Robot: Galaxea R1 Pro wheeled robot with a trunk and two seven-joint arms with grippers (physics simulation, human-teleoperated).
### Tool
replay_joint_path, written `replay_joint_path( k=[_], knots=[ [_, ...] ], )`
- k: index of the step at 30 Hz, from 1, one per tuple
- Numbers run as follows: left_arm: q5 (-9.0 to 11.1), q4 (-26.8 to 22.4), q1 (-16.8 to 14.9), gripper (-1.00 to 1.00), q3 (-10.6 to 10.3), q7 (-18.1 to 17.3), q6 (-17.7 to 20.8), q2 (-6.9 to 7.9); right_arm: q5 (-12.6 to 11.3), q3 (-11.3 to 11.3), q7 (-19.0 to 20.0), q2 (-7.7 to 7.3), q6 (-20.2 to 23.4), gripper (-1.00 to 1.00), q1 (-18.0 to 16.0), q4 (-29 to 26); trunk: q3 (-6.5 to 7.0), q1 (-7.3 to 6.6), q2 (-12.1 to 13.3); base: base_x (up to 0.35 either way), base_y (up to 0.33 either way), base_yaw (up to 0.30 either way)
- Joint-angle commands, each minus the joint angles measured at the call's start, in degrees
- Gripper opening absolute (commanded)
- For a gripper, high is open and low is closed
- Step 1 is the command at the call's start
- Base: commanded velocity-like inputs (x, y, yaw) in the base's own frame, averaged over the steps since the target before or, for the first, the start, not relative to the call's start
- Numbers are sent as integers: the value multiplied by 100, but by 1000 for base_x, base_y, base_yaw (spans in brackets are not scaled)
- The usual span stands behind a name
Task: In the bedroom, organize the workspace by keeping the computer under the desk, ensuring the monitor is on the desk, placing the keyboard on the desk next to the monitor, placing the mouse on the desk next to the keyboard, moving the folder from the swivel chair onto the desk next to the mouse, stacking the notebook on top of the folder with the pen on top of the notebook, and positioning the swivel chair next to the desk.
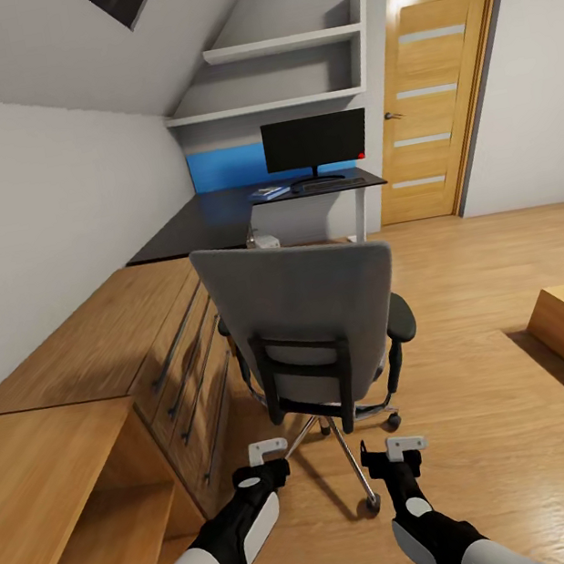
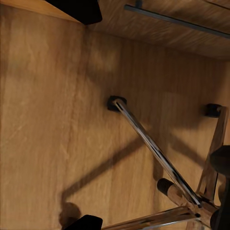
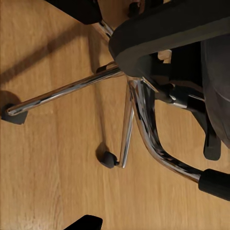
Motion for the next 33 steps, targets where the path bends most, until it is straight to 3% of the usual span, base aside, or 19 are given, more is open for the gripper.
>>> replay_joint_path(
  k=[1,33],
  knots=[
    [33,-10,-5,100,-48,51,25,7,-51,52,-31,-2,-23,100,-5,4,-5,-1,-2,0,0,0],
    [42,12,-5,100,-52,48,12,14,-35,90,-33,25,-210,100,-5,8,-5,-1,-2,0,11,4]
  ],
)
